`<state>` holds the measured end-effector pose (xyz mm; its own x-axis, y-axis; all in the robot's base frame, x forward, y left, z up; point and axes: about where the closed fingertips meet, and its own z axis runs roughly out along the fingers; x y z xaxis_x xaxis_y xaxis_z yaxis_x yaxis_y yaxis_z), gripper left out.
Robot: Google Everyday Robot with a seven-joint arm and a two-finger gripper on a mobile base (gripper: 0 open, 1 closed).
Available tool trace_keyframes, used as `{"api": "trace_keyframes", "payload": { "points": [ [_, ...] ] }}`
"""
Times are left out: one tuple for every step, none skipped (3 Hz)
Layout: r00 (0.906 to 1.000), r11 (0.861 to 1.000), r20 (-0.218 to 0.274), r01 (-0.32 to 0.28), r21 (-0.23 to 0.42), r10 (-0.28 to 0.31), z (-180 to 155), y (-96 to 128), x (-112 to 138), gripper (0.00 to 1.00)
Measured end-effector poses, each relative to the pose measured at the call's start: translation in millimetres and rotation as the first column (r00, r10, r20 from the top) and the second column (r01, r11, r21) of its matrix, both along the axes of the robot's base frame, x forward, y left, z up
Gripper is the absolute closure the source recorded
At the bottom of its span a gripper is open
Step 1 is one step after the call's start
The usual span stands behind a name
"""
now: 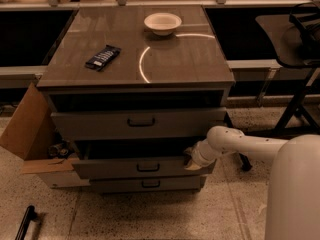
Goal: Open middle drawer
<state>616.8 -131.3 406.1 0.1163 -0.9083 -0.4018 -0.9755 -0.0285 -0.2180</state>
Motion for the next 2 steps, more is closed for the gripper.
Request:
{"api": "trace_keyframes", "payload": {
  "points": [
    [1.0,1.0,-0.003,-0.002,0.001,0.002,-2,1,-1,0.27],
    [0.9986,0.999,-0.031,-0.043,0.0,0.043,-4,6,-12,0.04]
  ]
}}
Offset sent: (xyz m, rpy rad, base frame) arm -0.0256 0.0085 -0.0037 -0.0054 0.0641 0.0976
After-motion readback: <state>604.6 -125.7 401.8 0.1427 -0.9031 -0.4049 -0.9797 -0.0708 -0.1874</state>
